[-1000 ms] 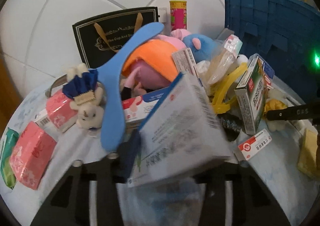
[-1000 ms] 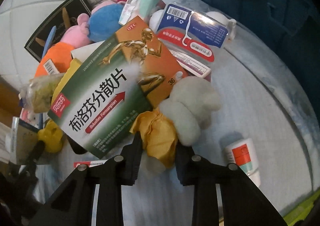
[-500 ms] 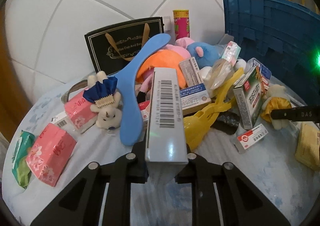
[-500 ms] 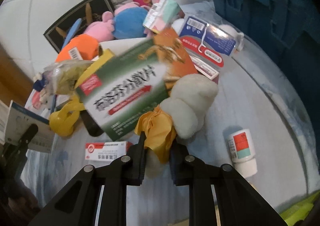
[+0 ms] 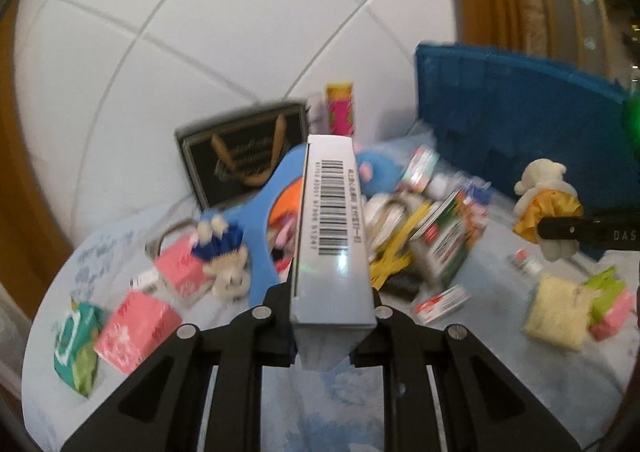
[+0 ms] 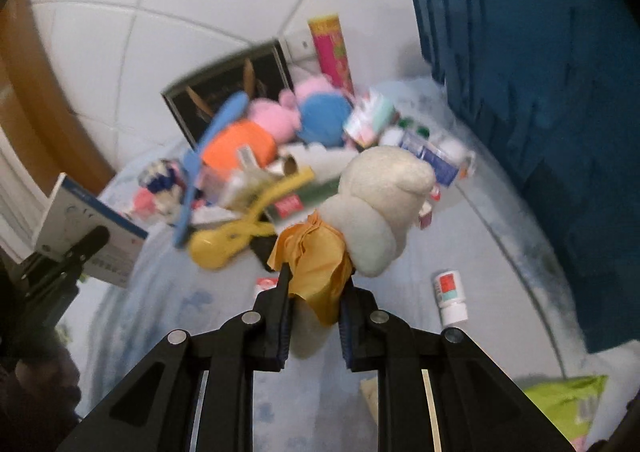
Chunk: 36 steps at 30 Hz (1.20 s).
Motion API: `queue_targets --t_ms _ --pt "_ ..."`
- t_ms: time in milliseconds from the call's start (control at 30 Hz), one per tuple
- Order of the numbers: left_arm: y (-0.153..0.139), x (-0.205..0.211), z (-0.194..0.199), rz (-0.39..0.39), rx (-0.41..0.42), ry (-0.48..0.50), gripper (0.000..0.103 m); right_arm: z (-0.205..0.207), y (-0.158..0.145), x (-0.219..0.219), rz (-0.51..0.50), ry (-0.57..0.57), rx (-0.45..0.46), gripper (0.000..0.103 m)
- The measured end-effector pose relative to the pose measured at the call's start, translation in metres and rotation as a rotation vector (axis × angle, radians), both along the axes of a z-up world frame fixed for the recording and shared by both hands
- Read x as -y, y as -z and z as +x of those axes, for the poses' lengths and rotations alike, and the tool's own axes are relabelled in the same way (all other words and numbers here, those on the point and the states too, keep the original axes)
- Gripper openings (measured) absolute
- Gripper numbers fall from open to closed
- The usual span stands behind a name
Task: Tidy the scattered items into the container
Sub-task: 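Carry both items over the blue crate and open both tools to drop them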
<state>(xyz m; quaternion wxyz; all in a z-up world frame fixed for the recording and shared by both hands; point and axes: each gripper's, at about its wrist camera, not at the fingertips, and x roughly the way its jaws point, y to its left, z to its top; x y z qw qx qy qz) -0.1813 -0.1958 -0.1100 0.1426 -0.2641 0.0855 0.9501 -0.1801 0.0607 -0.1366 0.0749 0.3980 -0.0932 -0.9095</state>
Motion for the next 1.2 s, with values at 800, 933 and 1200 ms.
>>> queue_targets --t_ms 800,933,1200 --pt "-0.187 -0.226 0.046 0.103 -0.275 0.411 0.017 0.113 -0.225 -0.135 0.144 0.167 -0.394 0.019" --pt "-0.196 -0.293 0.049 0.111 -0.277 0.448 0.017 0.118 -0.236 -0.190 0.167 0.190 -0.385 0.019" --pt "-0.212 -0.408 0.050 0.122 -0.228 0.484 0.017 0.110 -0.237 -0.300 0.138 0.226 -0.323 0.020"
